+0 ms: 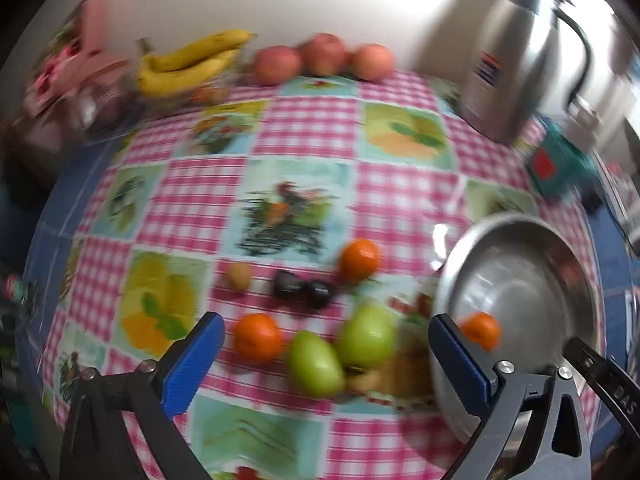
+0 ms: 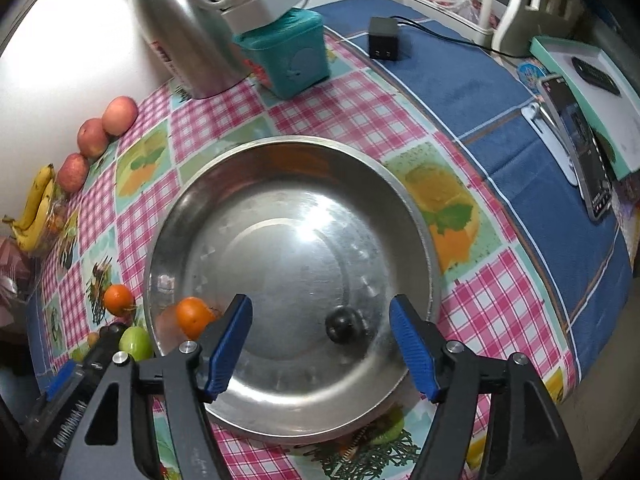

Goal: Organize fruits
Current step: 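Open the left tool over the bowl while the right tool releases the plum into it, then withdraw both tools from the bowl back toward the fruit group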

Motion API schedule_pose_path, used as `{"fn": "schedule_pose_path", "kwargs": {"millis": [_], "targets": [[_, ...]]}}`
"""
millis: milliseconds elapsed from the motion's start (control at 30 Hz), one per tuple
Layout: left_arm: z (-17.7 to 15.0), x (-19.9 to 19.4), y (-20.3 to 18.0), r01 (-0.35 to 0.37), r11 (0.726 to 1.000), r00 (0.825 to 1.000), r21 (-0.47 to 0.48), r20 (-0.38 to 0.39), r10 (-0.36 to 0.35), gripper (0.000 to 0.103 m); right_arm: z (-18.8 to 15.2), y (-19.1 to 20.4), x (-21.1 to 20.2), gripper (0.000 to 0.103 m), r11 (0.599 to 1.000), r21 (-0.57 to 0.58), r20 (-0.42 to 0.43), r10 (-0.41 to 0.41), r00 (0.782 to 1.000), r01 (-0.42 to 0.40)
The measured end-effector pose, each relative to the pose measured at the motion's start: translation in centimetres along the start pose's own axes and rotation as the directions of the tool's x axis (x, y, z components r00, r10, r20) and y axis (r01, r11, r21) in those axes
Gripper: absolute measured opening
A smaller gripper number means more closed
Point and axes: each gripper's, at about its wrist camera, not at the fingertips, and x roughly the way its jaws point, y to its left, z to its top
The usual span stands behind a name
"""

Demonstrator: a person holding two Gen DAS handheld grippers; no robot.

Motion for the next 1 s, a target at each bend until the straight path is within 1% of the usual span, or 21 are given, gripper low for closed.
{"fn": "schedule_pose_path", "kwargs": {"millis": [67, 100, 133, 167, 233, 367, 433, 567, 700, 800, 933, 1000], "targets": [[0.2, 0.0, 1.6, -0.024, 0.999, 1.000, -0.032, 0.006, 0.024, 0.103, 0.0, 0.2, -0.1, 0.074, 1.000, -0.012, 0.006, 0.002, 1.000, -0.001], [0.2, 0.1, 2.4, -0.037, 0.998, 0.999, -0.043, 0.006, 0.038, 0.103, 0.0, 0.4, -0.1, 0.085, 1.000, -0.023, 0.011, 0.001, 1.000, -0.001], [0.2, 0.2, 3.1, -0.049, 0.998, 0.999, -0.050, 0.005, 0.050, 0.103, -0.1, 0.5, -0.2, 0.092, 1.000, -0.027, 0.014, 0.002, 1.000, -0.001], [0.2, 0.3, 3.7, -0.062, 0.996, 0.998, -0.058, 0.003, 0.062, 0.103, -0.1, 0.7, -0.2, 0.097, 0.999, -0.033, 0.020, 0.003, 1.000, -0.002], [0.0, 0.5, 4.7, -0.076, 0.995, 0.997, -0.066, 0.000, 0.076, 0.103, -0.1, 1.0, -0.4, 0.097, 0.999, -0.046, 0.031, -0.004, 1.000, 0.005], [-0.3, 0.7, 6.2, -0.080, 0.993, 0.997, -0.081, -0.009, 0.080, 0.103, -0.3, 1.7, -0.4, 0.097, 0.997, -0.071, 0.042, -0.011, 0.999, 0.014], [-0.3, 0.3, 6.6, -0.061, 0.995, 0.998, -0.083, 0.007, 0.062, 0.103, -0.5, 2.1, -0.4, 0.097, 0.996, -0.084, 0.046, -0.008, 0.999, 0.012], [-0.2, -0.3, 6.7, -0.019, 0.998, 0.999, -0.054, 0.031, 0.021, 0.103, -0.7, 3.1, -0.5, 0.097, 0.993, -0.115, 0.061, 0.044, 0.997, -0.037], [-0.1, -0.9, 7.7, -0.010, 0.999, 0.999, -0.049, 0.049, 0.012, 0.103, -1.1, 4.2, -0.7, 0.097, 0.988, -0.148, 0.074, 0.060, 0.995, -0.049], [0.0, -1.0, 8.7, -0.012, 0.998, 0.998, -0.063, 0.056, 0.015, 0.103, -1.5, 5.0, -0.7, 0.097, 0.982, -0.171, 0.088, 0.090, 0.992, -0.074], [0.0, -0.9, 9.8, 0.011, 0.996, 0.998, -0.093, 0.062, -0.005, 0.103, -2.0, 6.1, -0.8, 0.097, 0.976, -0.210, 0.109, 0.088, 0.990, -0.063], [0.1, -0.9, 10.3, 0.021, 0.994, 0.998, -0.110, 0.066, -0.014, 0.103, -2.3, 6.5, -0.9, 0.097, 0.973, -0.225, 0.120, 0.073, 0.990, -0.044]]}}
